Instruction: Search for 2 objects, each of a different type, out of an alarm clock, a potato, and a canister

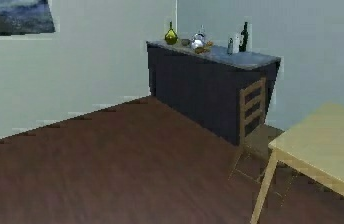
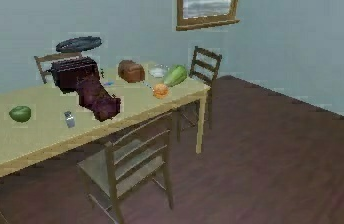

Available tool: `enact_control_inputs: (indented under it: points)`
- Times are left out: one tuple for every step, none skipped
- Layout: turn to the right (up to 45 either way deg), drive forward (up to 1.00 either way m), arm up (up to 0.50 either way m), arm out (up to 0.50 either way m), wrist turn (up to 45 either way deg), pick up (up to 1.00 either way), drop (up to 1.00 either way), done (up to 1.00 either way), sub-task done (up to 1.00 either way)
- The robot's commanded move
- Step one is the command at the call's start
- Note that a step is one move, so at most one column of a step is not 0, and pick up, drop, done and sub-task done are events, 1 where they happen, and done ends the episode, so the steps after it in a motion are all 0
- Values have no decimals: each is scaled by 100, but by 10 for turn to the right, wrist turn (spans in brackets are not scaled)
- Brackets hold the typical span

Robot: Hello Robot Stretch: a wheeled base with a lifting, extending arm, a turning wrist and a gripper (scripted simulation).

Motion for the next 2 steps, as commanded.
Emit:
enact_control_inputs:
  points:
    - [0, 100, 0, 0, 0, 0, 0, 0, 0]
    - [0, 70, 0, 0, 0, 0, 0, 0, 0]
